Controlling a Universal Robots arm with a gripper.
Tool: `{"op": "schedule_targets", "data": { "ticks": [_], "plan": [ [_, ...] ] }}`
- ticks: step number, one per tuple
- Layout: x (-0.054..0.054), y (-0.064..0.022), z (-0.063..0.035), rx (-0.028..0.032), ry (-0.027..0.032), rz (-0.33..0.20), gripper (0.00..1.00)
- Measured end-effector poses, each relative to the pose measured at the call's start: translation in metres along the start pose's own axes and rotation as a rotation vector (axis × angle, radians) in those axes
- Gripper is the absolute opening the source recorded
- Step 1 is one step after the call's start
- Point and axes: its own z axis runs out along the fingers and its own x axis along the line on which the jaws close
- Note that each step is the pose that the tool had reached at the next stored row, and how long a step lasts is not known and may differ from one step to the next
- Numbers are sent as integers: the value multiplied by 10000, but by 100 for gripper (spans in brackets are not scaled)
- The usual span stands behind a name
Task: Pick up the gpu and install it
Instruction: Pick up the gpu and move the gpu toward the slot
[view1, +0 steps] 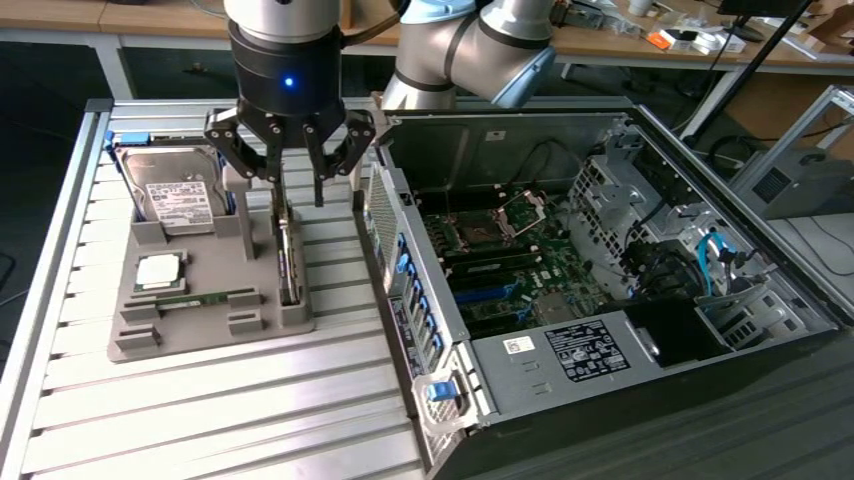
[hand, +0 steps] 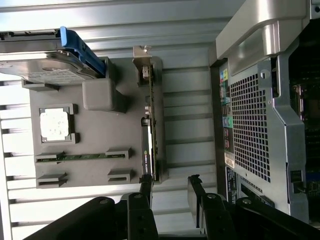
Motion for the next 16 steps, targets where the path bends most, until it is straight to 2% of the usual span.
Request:
{"op": "schedule_targets", "data": {
  "ticks": [16],
  "plan": [
    [1,-1,38,0,0,0,42]
  ]
}}
